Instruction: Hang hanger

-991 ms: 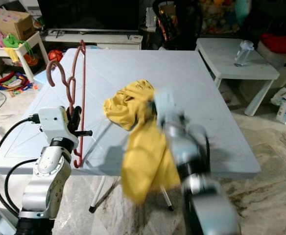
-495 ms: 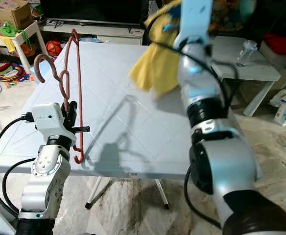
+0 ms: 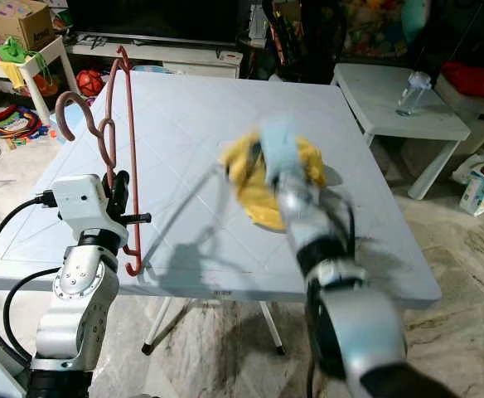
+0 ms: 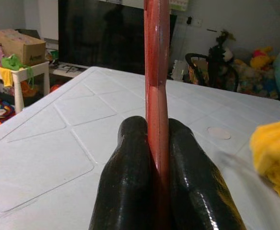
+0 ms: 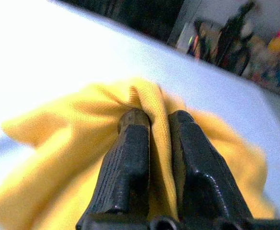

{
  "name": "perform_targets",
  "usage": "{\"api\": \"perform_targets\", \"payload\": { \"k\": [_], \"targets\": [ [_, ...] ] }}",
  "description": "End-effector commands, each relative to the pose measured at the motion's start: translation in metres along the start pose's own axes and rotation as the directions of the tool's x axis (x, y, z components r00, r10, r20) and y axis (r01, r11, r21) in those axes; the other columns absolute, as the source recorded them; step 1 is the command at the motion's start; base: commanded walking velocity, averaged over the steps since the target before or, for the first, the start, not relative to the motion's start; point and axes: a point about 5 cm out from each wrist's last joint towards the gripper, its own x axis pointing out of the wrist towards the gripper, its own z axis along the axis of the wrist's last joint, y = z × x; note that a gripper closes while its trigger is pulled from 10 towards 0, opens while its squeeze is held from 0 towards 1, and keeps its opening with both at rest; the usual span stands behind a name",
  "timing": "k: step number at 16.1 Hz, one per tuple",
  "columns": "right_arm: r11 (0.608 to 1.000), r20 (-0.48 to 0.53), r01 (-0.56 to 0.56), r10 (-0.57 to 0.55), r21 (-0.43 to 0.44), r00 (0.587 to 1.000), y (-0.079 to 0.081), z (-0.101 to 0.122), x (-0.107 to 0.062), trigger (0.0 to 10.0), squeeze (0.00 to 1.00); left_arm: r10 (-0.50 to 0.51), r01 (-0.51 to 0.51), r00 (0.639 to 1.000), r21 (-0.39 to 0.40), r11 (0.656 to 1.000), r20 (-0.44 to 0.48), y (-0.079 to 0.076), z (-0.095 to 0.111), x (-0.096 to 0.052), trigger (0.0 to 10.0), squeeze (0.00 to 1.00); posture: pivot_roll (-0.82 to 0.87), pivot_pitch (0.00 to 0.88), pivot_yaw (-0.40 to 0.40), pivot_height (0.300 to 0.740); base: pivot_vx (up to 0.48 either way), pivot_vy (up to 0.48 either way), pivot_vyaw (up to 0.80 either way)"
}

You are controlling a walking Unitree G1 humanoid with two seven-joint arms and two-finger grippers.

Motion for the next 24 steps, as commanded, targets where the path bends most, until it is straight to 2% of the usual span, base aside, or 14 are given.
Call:
{"api": "perform_targets", "payload": {
  "k": [1,5,8,10,13,15,16,19,23,24],
  "targets": [
    [1.000,-0.032,-0.004,0.003,-0.023,0.999,-0.005,-0.009,-0.003,10.0,1.00,0.004,-0.002,0.994,0.018,1.000,-0.107,0.001,-0.022,-0.005,10.0,0.00,0.07,0.017,-0.074,0.740,0.000,0.000,0.00],
    [1.000,-0.045,-0.007,0.008,0.010,0.999,-0.013,-0.019,-0.010,10.0,1.00,-0.018,0.020,0.994,0.015,1.000,-0.109,-0.002,-0.022,-0.002,10.0,0.00,0.06,0.016,-0.060,0.740,0.000,0.000,0.00],
    [0.999,0.031,0.020,-0.021,0.037,0.999,-0.027,-0.018,-0.020,10.0,1.00,-0.010,0.014,0.994,0.030,0.999,-0.106,0.003,-0.021,-0.005,10.0,0.00,0.06,0.017,-0.059,0.740,0.000,0.000,0.00],
    [0.997,0.104,0.025,-0.032,0.067,0.994,-0.038,-0.020,-0.037,10.0,1.00,0.004,0.001,0.994,0.043,0.999,-0.111,0.013,-0.023,-0.012,10.0,0.00,0.06,0.021,-0.056,0.740,0.000,0.000,0.00],
    [0.988,0.131,0.066,-0.085,0.143,0.988,-0.048,-0.029,-0.061,10.0,1.00,0.000,0.004,0.988,0.027,1.000,-0.152,0.017,-0.027,-0.017,10.0,0.00,0.05,0.026,-0.044,0.740,0.000,0.000,0.00],
    [0.982,0.142,0.074,-0.099,0.172,0.985,-0.046,-0.029,-0.071,10.0,1.00,-0.005,0.007,0.988,0.010,1.000,-0.154,0.015,-0.023,-0.016,10.0,0.00,0.05,0.030,-0.037,0.740,0.000,0.000,0.00],
    [0.977,0.151,0.074,-0.105,0.198,0.983,-0.040,-0.028,-0.080,10.0,1.00,-0.025,0.024,0.990,-0.009,1.000,-0.140,0.009,-0.012,-0.012,10.0,0.00,0.05,0.030,-0.030,0.740,0.000,0.000,0.00],
    [0.973,0.159,0.067,-0.104,0.222,0.982,-0.035,-0.025,-0.085,10.0,1.00,-0.071,0.069,0.990,-0.019,0.997,-0.123,-0.001,0.000,-0.007,10.0,0.00,0.05,0.027,-0.021,0.740,0.000,0.000,0.00],
    [0.958,0.131,0.095,-0.134,0.269,0.982,-0.038,-0.025,-0.097,10.0,1.00,-0.076,0.079,0.983,0.012,0.997,-0.164,-0.001,-0.007,-0.011,10.0,0.00,0.04,0.024,-0.013,0.740,0.000,0.000,0.00],
    [0.957,0.124,0.099,-0.137,0.274,0.983,-0.039,-0.025,-0.100,10.0,0.14,-0.076,0.079,0.981,0.013,0.997,-0.177,-0.001,-0.009,-0.013,10.0,0.00,0.04,0.024,-0.012,0.740,0.000,0.000,0.00]
  ]
}}
